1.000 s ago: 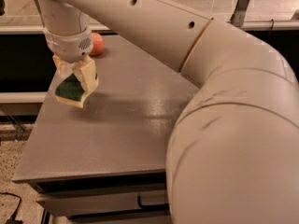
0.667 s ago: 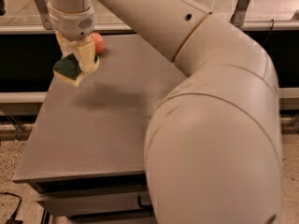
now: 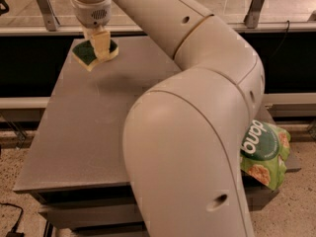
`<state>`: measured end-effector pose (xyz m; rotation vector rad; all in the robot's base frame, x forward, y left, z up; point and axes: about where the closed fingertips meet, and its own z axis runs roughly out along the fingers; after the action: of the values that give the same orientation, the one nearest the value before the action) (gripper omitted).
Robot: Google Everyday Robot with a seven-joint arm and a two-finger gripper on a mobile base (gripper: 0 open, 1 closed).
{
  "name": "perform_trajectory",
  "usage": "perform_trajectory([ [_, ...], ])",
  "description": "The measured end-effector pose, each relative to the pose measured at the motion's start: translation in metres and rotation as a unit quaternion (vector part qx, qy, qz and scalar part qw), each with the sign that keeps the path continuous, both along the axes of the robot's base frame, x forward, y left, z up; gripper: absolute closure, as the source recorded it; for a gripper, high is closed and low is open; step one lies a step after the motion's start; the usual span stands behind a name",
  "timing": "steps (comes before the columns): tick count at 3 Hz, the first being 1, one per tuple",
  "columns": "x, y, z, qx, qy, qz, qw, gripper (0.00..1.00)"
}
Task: Move sponge near apple
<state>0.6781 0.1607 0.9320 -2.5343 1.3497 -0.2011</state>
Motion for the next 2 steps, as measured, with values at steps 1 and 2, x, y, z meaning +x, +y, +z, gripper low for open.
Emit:
perform_trajectory([
  [1,0.025,-0.022,-0.011,-0.002,-0.003,-0.068,0.9977,1.0],
  [2,0.04,-0.041,-0.025,0.0,0.006,-0.113,0.9936,1.0],
])
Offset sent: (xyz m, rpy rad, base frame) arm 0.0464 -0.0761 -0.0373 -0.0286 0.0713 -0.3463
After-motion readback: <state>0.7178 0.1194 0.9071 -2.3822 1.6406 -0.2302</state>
